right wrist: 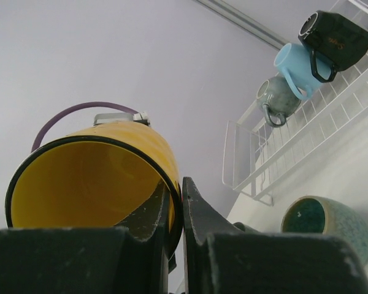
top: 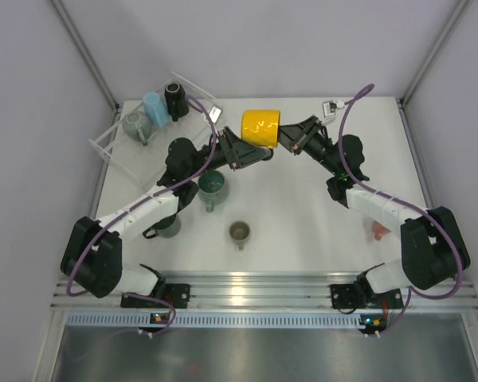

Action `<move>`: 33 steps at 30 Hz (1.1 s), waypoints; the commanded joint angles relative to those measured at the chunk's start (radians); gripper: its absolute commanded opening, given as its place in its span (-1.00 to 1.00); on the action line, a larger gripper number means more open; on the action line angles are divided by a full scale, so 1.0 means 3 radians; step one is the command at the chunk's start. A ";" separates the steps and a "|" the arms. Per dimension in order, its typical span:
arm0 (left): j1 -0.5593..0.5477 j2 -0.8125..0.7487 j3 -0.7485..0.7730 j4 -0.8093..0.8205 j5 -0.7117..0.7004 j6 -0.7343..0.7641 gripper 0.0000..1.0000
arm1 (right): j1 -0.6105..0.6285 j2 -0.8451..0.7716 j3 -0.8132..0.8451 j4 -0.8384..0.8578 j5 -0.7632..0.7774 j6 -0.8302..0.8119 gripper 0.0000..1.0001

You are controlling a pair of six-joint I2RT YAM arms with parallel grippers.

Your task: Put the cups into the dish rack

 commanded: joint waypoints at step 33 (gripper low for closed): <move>-0.0042 -0.0527 0.0036 -0.1055 -0.0976 0.1177 -1.00 | -0.0041 -0.0851 -0.0500 -0.0547 0.0183 -0.0562 0.89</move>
